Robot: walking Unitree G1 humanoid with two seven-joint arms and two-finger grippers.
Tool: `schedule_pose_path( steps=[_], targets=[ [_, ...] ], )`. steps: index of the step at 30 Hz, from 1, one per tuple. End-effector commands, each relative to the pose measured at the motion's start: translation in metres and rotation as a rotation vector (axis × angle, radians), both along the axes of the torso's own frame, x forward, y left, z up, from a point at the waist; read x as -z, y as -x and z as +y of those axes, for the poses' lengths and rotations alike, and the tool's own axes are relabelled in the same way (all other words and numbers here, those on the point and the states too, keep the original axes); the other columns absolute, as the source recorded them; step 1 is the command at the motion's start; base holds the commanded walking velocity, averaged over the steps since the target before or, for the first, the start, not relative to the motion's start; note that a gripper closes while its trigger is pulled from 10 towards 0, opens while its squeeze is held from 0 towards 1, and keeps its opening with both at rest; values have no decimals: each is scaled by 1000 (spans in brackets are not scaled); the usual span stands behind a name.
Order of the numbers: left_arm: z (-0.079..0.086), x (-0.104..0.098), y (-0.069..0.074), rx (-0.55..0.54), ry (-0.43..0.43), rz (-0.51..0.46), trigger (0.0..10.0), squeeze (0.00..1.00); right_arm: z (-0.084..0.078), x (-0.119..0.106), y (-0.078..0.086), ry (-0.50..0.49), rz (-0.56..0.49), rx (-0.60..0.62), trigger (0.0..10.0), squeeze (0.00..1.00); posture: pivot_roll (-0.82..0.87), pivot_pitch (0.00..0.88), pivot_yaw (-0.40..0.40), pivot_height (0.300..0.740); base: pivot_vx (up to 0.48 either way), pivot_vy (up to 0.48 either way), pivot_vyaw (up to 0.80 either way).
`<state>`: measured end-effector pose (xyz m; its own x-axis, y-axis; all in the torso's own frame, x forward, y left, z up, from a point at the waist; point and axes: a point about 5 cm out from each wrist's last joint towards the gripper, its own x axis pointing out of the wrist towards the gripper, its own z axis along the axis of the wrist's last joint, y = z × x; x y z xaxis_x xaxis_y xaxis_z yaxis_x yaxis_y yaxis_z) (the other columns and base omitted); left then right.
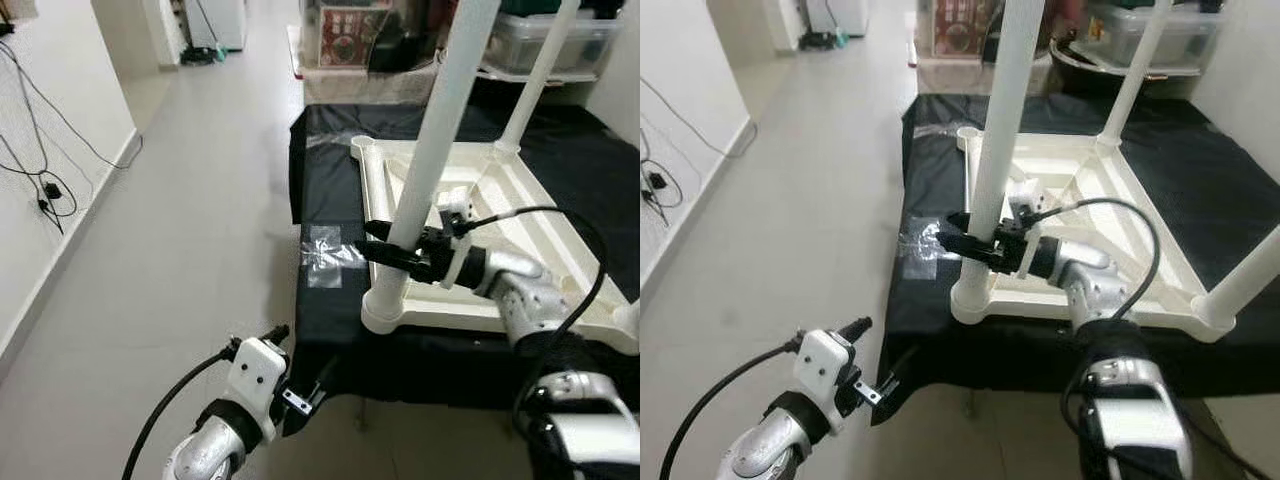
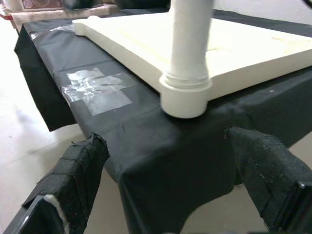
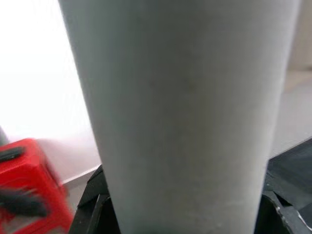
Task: Building children table
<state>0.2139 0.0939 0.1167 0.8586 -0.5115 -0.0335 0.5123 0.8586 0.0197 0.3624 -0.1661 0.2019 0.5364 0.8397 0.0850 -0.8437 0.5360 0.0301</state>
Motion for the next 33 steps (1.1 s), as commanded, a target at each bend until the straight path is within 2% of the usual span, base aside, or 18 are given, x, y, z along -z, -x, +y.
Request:
schedule_pose_path(
  steps=[1,2,4,5,6,9,15,16,18,19,20,22,23,28,29,30,32,33],
  targets=[
    [0,4,2,10,-5,17,10000,0,-11,7,-14,-72,34,360,0,0,122,75,-32,740,0,0,0],
    [0,4,2,10,-5,17,10000,0,-11,7,-14,-72,34,360,0,0,122,75,-32,740,0,0,0],
    [0,4,3,14,-5,19,10000,0,-33,-1,-24,-84,15,870,0,0,123,76,-34,740,0,0,0],
    [0,4,3,14,-5,19,10000,0,-33,-1,-24,-84,15,870,0,0,123,76,-34,740,0,0,0],
    [0,4,3,13,-4,21,10000,0,-44,-2,-18,-69,11,1091,0,0,118,77,-34,740,0,0,0],
    [1,4,3,12,-4,22,10000,0,-53,-2,-6,-62,6,1302,0,0,118,80,-34,740,0,0,0],
    [1,4,3,13,-6,23,10000,0,-42,-8,2,-86,1,1364,0,0,122,81,-32,740,0,0,0],
    [1,4,3,14,-8,23,10000,0,-35,-10,3,-84,-5,1372,4471,0,120,82,-32,740,0,0,0],
    [1,4,3,14,-8,23,10000,0,-35,-10,3,-84,-5,1372,4471,0,120,82,-32,740,0,0,0],
    [1,4,3,14,-8,23,10000,0,-31,-10,2,-85,-17,1364,10000,0,119,84,-30,740,0,0,0],
    [1,4,2,14,-9,23,10000,0,-25,-11,-2,-122,-25,1296,10000,506,118,82,-32,740,0,0,0],
    [1,4,2,14,-9,23,10000,0,-25,-11,-2,-122,-25,1296,10000,506,118,82,-32,740,0,0,0],
    [1,4,2,14,-9,22,10000,0,-19,-12,-5,-196,-43,1242,10000,1000,117,84,-31,740,0,0,0],
    [1,4,1,15,-9,21,10000,0,-15,-11,-15,-258,-38,1101,10000,973,114,84,-31,740,0,0,0],
    [0,4,1,14,-8,21,10000,0,-15,-11,-18,-261,-42,1043,10000,0,111,82,-32,740,0,0,0],
    [0,4,0,15,-7,20,10000,0,-15,-11,-21,-257,-24,914,10000,0,111,82,-33,740,0,0,0],
    [0,4,0,15,-7,20,10000,0,-15,-11,-21,-257,-24,914,10000,0,111,82,-33,740,0,0,0],
    [-1,4,0,15,-6,19,10000,0,-13,-11,-21,-251,11,742,10000,0,111,81,-34,740,0,0,0]
  ],
)
